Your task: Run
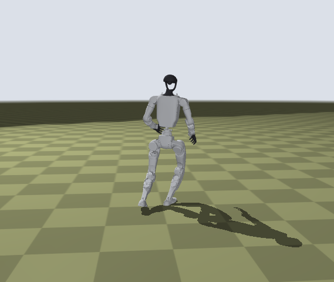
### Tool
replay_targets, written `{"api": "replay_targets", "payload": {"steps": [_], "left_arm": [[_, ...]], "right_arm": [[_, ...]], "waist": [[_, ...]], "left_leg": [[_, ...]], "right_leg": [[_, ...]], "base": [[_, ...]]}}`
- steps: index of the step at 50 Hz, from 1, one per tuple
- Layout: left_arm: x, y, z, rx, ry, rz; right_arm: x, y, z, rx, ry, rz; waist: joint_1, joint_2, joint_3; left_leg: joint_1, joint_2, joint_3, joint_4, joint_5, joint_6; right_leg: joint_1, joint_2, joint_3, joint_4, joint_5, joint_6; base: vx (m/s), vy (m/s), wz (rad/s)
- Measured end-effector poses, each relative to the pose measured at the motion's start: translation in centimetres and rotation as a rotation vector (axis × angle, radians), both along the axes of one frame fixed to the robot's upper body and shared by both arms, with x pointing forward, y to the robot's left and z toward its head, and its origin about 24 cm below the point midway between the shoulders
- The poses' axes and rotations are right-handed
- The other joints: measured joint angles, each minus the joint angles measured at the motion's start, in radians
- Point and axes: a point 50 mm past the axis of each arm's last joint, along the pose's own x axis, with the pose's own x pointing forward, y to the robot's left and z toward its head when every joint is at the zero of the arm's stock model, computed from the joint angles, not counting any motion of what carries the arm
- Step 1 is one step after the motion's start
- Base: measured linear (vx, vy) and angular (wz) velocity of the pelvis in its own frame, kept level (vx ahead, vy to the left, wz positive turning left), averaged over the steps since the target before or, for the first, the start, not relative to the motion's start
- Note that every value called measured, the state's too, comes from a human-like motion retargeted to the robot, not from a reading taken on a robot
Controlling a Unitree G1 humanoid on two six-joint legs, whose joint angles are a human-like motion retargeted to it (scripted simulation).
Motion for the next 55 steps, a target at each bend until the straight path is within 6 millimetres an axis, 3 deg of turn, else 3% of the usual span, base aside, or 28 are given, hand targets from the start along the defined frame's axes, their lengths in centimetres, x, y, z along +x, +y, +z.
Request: {"api": "replay_targets", "payload": {"steps": [5, 11, 17, 20, 23, 29, 35, 41, 45, 50, 55], "left_arm": [[0.7, -0.8, -0.8, 0.011, 0.032, -0.040], [4.1, -2.1, 0.7, 0.086, -0.065, -0.129], [6.5, -1.9, 1.8, 0.228, -0.126, -0.181], [6.7, -1.2, 0.8, 0.314, -0.074, -0.197], [5.7, -0.1, -1.6, 0.383, 0.053, -0.206], [1.0, 2.4, -7.4, 0.469, 0.405, -0.201], [-5.2, 5.3, -10.6, 0.478, 0.679, -0.136], [-7.9, 6.4, -10.8, 0.420, 0.702, -0.044], [-7.5, 5.6, -10.1, 0.355, 0.611, 0.002], [-5.0, 3.3, -8.1, 0.248, 0.434, 0.009], [-1.3, 0.6, -5.0, 0.160, 0.223, -0.044]], "right_arm": [[-0.6, -0.1, -0.4, 0.019, 0.026, -0.016], [-1.9, -0.2, -1.3, 0.065, 0.085, -0.079], [-2.8, 0.1, -2.0, 0.112, 0.133, -0.119], [-3.0, 0.3, -2.5, 0.128, 0.172, -0.122], [-3.2, 0.6, -2.9, 0.135, 0.216, -0.119], [-2.2, 1.4, -3.0, 0.150, 0.244, -0.092], [0.7, 2.9, -1.0, 0.169, 0.140, -0.017], [4.5, 3.9, 2.7, 0.184, -0.050, 0.033], [6.2, 3.9, 5.1, 0.208, -0.168, 0.020], [6.8, 3.1, 6.6, 0.249, -0.254, -0.023], [5.3, 2.6, 5.9, 0.302, -0.239, -0.065]], "waist": [[-0.040, -0.049, 0.006], [-0.111, -0.117, 0.010], [-0.163, -0.112, 0.045], [-0.181, -0.113, 0.061], [-0.184, -0.126, 0.073], [-0.147, -0.157, 0.086], [-0.044, -0.174, 0.102], [0.057, -0.126, 0.107], [0.098, -0.081, 0.129], [0.094, -0.045, 0.142], [0.062, 0.001, 0.152]], "left_leg": [[0.030, -0.122, -0.005, -0.187, -0.021, 0.022], [0.073, -0.287, 0.018, -0.548, 0.001, 0.085], [0.020, -0.324, 0.024, -0.660, 0.041, 0.088], [-0.039, -0.332, 0.015, -0.620, 0.040, 0.091], [-0.096, -0.345, 0.001, -0.546, 0.032, 0.098], [-0.166, -0.363, -0.042, -0.444, 0.029, 0.107], [-0.205, -0.312, -0.061, -0.348, 0.019, 0.098], [-0.302, -0.183, -0.080, -0.180, -0.010, 0.053], [-0.354, -0.087, -0.079, -0.054, -0.024, 0.024], [-0.384, 0.030, 0.010, 0.051, -0.054, 0.056], [-0.329, 0.042, 0.027, 0.042, -0.059, 0.046]], "right_leg": [[-0.086, -0.107, 0.024, 0.044, 0.028, 0.033], [-0.199, -0.240, 0.091, 0.005, 0.097, 0.108], [-0.279, -0.181, 0.224, -0.085, 0.122, 0.207], [-0.283, -0.186, 0.246, -0.021, 0.108, 0.202], [-0.247, -0.209, 0.264, 0.081, 0.090, 0.181], [-0.054, -0.232, 0.283, 0.094, 0.048, 0.173], [0.155, -0.173, 0.271, -0.102, 0.017, 0.194], [0.229, -0.082, 0.182, -0.257, 0.033, 0.181], [0.270, -0.029, 0.120, -0.305, 0.047, 0.170], [0.296, -0.024, 0.047, -0.330, 0.054, 0.157], [0.339, -0.016, -0.002, -0.361, 0.063, 0.142]], "base": [[-0.30, 0.12, 0.74], [-0.36, 0.22, 0.84], [-0.35, 0.22, 0.64], [-0.29, 0.15, 0.56], [-0.24, 0.11, 0.73], [-0.15, 0.06, 0.78], [-0.10, -0.03, 0.37], [-0.09, -0.12, 0.20], [-0.07, -0.11, 0.50], [-0.06, -0.04, 0.99], [-0.02, 0.05, 0.95]]}}
